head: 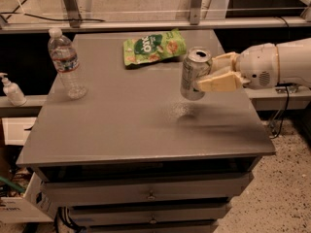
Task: Move 7up can near green rice chip bag
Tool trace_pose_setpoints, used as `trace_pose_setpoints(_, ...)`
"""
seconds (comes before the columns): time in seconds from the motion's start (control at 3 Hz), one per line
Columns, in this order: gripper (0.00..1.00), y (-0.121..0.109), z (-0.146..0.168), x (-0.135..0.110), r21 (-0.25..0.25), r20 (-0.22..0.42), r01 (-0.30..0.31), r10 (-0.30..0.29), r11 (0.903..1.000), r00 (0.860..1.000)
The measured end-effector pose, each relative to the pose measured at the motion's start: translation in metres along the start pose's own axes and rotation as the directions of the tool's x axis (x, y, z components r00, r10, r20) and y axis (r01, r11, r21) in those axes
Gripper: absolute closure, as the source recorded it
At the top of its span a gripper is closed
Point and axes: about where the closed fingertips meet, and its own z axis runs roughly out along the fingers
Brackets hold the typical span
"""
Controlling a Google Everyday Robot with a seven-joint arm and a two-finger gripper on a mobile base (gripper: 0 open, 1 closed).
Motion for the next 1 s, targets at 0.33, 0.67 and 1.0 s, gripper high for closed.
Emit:
trace_pose_setpoints(0.33,1.0,-0.041,0.005,-0.025,0.078,0.045,0.073,-0.077,0.9943,0.996)
trace_pose_setpoints(0.67,1.0,-0.089,0.011,-0.048,0.153,0.038,0.132,-0.139,0.9794,0.99)
trace_pose_setpoints(1.0,1.0,-0.14,0.03,-0.046,0.198,-0.036,0.151,-0.147,0.9686,0.988)
